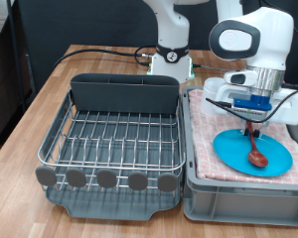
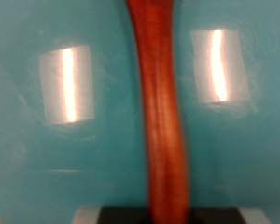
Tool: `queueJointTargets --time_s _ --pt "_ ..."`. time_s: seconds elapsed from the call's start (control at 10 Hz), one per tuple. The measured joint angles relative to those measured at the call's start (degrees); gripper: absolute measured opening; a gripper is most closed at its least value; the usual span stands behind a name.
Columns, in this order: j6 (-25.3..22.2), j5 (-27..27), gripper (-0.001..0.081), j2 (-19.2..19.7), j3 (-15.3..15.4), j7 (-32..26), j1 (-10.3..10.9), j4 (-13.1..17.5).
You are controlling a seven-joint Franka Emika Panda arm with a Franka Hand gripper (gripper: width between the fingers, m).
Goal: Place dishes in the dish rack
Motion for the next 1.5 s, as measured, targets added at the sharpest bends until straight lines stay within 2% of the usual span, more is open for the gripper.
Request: queueJointTargets --time_s 0.1,0.4,0.5,0.7,1.0,1.3,1.4,1.5 --pt "0.43 -0.54 0.0091 0.15 -0.18 0.38 0.0 0.02" --pt "0.62 -0.55 0.0092 0.16 -0.19 0.33 -0.04 0.19" --pt "0.3 1.38 0.0092 -0.05 0.3 -1.38 -0.33 0.39" --pt "-1.12 9.11 0.0092 -1.99 2.27 -7.51 -1.4 0.58" --pt "-5.93 22.29 0.0091 -7.01 5.29 -16.77 -2.73 0.57" --pt "-13.11 31.42 0.0091 -13.08 6.09 -16.12 -2.61 -0.24" --pt "-14.98 33.96 0.0091 -15.52 6.28 -15.73 -2.39 -1.7" --pt "-14.46 33.49 0.0091 -15.26 6.25 -15.94 -2.39 -1.66"
